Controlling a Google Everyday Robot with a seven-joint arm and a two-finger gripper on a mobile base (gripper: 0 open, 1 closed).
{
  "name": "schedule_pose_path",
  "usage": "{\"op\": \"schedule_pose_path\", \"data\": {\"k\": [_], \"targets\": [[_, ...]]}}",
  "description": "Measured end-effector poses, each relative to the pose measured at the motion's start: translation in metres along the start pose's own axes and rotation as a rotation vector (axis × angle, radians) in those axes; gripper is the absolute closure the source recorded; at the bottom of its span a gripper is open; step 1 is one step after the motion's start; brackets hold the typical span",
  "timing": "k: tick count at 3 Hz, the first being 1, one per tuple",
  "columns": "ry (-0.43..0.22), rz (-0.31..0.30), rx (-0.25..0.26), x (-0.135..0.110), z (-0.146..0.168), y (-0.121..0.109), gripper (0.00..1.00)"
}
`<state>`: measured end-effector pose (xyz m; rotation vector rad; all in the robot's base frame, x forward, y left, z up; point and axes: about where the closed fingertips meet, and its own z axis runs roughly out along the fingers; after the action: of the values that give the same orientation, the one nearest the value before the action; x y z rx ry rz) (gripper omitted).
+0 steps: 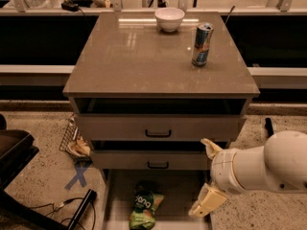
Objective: Pick green rice chip bag from bottom drawer and place on counter
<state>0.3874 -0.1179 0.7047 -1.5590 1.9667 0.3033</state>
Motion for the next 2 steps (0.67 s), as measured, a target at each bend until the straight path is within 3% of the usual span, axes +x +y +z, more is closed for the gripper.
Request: {"op": "schedule_pose_path", "data": {"k": [1, 2], "targets": [[-0.004, -0.001, -0.003, -0.001, 0.001, 0.0, 0.0], [-0.021, 0.013, -0.077, 0.001, 0.055, 0.024, 0.0]]}}
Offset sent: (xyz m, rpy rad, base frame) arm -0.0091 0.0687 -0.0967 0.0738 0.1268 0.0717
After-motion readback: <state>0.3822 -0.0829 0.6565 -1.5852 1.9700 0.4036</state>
